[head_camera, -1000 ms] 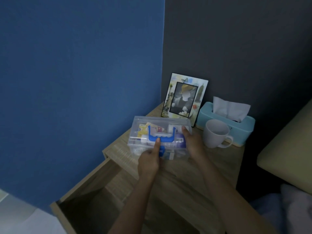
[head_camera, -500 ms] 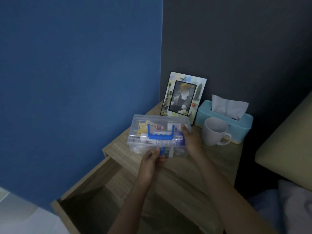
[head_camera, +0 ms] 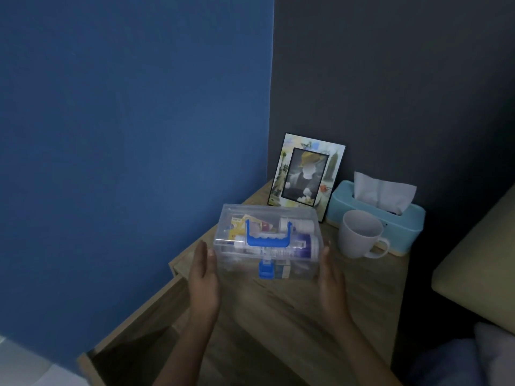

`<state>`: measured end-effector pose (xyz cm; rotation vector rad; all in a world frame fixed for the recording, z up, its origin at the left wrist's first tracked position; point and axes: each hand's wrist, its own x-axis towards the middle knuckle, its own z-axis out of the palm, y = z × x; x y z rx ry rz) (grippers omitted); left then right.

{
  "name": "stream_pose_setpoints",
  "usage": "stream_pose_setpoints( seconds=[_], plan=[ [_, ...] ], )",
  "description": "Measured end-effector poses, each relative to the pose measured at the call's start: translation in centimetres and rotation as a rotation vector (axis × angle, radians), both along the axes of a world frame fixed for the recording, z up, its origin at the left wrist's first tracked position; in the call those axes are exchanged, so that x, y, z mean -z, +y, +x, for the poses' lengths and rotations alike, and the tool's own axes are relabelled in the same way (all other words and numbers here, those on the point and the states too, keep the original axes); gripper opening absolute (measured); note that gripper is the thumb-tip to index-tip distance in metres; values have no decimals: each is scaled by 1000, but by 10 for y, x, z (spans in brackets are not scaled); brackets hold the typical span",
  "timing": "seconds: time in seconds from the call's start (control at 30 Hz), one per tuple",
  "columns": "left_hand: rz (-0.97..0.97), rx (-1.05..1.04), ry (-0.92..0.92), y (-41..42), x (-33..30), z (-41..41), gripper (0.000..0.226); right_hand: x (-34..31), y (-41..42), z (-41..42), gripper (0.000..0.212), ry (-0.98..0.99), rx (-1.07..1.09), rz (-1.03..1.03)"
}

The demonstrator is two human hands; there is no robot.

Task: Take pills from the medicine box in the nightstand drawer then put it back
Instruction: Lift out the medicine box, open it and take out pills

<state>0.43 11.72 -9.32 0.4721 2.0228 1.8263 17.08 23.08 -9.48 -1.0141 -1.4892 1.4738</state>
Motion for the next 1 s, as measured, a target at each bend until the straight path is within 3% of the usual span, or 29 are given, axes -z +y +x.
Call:
stream_pose_setpoints(
  seconds=[0.1,0.23,0.4,0.73,0.93,1.0],
  plan=[
    [58,103,10,3,-3,-2,44,-14,7,-5,54,46,39,24],
    [31,80,40,4,1,-4,47,-44,40,-22,30,238,61,-47],
    [25,72,55,9,3,-11,47,-66,97,-55,62,36,-25,-15],
    [-43,47,125,21,14,-25,43,-48,144,-76,59,-96,-95,-96],
    [-126,27,121,28,9,-29,44,-53,141,-78,63,-171,-103,-9],
    [-164,-23,202,29,5,-28,48,-53,134,-76,63,-154,-102,-16]
  ],
)
